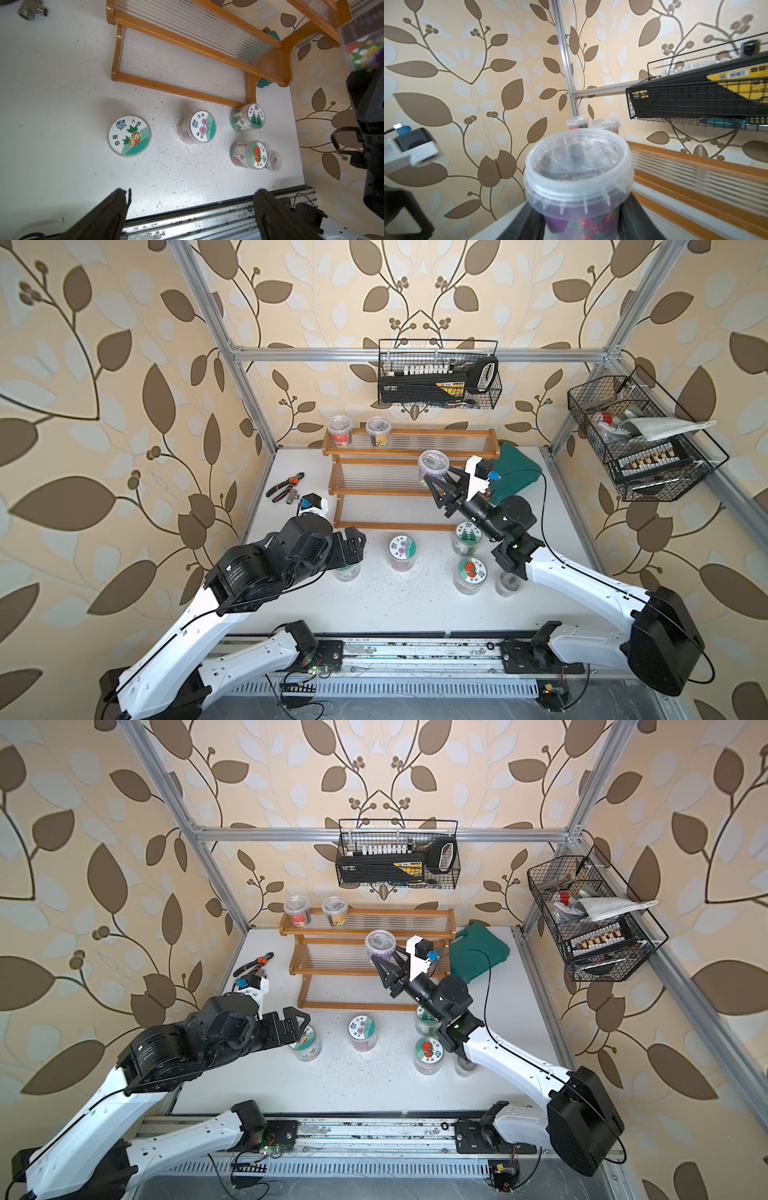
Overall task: Place the seed container on the shelf
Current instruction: Place the seed jar on the shelf.
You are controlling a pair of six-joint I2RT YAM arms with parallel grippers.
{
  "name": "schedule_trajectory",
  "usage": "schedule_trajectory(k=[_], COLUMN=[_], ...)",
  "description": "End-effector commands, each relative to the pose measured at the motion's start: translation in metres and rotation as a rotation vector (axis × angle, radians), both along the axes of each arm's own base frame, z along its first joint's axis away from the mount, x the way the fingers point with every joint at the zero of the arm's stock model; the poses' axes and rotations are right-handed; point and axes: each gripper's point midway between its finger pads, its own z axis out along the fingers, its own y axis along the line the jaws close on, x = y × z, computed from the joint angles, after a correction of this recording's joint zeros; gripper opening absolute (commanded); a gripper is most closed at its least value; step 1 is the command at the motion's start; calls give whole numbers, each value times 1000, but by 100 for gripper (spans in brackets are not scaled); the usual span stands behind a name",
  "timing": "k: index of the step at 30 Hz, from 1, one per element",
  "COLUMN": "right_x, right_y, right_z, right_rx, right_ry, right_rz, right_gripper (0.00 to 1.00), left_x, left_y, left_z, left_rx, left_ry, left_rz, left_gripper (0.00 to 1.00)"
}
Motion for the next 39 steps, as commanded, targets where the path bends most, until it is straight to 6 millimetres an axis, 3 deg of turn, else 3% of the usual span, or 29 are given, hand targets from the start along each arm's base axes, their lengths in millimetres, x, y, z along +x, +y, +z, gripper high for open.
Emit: schedule_trajectory(k=[1,6,15,27,39], right_x=[15,48,96,132,151], right_y=[-5,-4,5,9,13], right_z=[25,26,9,-18,-37], right_rx=[54,48,-36,-122,-199], right_ry=[-45,-37,38,129,166], right_rz=[-4,-46,-95,-154,-191], right_gripper=[50,50,50,50,50], left_x=[5,5,5,5,4], left_y=[0,-1,0,3,8], left_z=[3,1,0,2,4], left_rx=[-20,-14,-9,-8,-7], left_ry=[-18,-14,-17,-29,-40], left_rz=[23,18,17,24,32], left_gripper=[98,98,98,98,98])
